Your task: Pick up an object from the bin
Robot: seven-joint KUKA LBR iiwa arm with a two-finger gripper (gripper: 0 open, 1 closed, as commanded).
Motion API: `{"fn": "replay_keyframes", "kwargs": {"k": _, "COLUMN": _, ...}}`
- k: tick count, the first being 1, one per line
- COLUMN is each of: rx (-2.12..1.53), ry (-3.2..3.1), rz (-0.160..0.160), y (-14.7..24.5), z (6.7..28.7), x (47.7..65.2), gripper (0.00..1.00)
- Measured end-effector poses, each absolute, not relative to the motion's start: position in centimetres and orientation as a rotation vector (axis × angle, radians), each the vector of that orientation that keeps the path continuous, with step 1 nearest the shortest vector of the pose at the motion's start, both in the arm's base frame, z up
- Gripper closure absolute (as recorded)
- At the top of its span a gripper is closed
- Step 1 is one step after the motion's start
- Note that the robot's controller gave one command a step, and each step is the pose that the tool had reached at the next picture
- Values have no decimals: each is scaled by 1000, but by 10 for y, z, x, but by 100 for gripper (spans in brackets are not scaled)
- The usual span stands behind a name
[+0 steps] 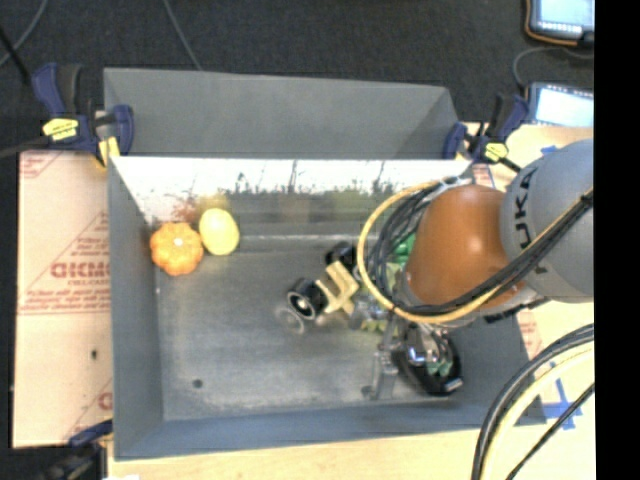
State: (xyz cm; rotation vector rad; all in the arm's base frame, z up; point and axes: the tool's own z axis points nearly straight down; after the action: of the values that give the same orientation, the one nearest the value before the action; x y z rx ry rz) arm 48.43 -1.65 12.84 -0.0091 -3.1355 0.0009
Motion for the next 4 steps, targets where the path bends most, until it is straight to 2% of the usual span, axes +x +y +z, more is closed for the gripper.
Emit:
{"fn": "replay_keyframes", "kwargs": {"k": 1, "rx": -9, "ry": -3144, "rz": 1, "y": -17, "z": 133, "x": 486, "gripper": 0}}
{"fn": "replay_keyframes", "kwargs": {"k": 2, "rx": 29, "ry": -3140, "rz": 2, "y": -46, "z": 119, "x": 526, "gripper": 0}}
{"fn": "replay_keyframes", "kwargs": {"k": 3, "rx": -93, "ry": -3146, "rz": 1, "y": -58, "z": 108, "x": 546, "gripper": 0}}
{"fn": "replay_keyframes", "kwargs": {"k": 4, "rx": 66, "ry": -3144, "rz": 3, "y": -56, "z": 101, "x": 575, "gripper": 0}}
